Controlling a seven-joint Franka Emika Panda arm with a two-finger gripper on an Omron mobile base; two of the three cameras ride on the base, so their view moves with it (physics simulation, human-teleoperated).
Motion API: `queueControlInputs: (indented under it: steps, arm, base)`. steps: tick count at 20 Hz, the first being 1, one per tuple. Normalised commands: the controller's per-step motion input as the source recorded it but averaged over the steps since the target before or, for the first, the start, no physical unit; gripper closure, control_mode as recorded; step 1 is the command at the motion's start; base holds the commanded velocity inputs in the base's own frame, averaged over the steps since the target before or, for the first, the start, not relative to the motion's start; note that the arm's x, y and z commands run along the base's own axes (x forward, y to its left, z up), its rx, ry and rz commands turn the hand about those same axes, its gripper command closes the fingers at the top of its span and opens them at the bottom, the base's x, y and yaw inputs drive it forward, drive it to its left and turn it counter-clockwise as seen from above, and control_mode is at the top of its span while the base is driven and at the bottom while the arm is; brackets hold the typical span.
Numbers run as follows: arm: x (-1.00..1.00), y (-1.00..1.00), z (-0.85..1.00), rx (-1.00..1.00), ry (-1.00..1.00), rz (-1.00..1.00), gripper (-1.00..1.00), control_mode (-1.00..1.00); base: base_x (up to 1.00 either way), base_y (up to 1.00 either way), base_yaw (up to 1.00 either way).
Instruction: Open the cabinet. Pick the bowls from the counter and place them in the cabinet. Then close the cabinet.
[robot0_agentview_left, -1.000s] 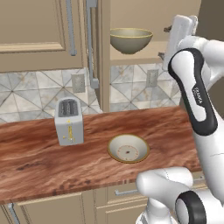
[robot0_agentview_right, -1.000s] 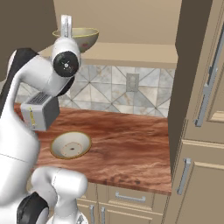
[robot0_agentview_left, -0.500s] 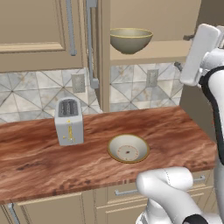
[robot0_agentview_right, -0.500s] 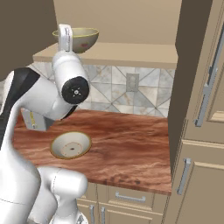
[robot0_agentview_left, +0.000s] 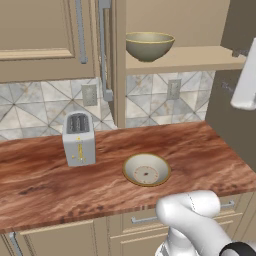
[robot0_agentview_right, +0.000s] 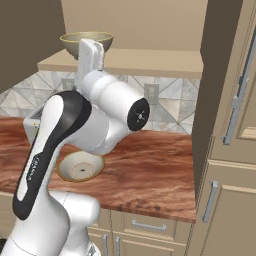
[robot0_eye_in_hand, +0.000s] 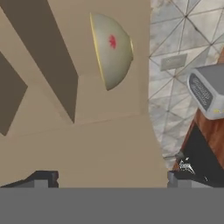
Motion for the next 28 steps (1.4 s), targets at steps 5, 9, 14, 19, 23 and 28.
queueControlInputs:
  steps: [5, 9, 14, 19, 23, 28]
  arm:
    - [-0.12, -0.02, -0.38, -0.01, 0.04, 0.15, -1.0, -1.0]
    - [-0.01, 0.02, -0.55, -0.03, 0.01, 0.15, -1.0, -1.0]
    - [0.0, 0.11, -0.45, -0.01, 0.11, 0.2, -1.0, -1.0]
    - [0.01, 0.23, -0.39, -0.06, 0.03, 0.16, -1.0, -1.0]
    - [0.1, 0.28, -0.47, -0.1, 0.0, 0.11, -1.0, -1.0]
    - [0.04, 0.16, -0.3, -0.1, -0.09, 0.07, -1.0, -1.0]
  base:
    - [0.0, 0.0, 0.0]
    - [0.0, 0.0, 0.0]
    - [0.0, 0.0, 0.0]
    - [0.0, 0.0, 0.0]
    - [0.0, 0.0, 0.0]
    - [0.0, 0.0, 0.0]
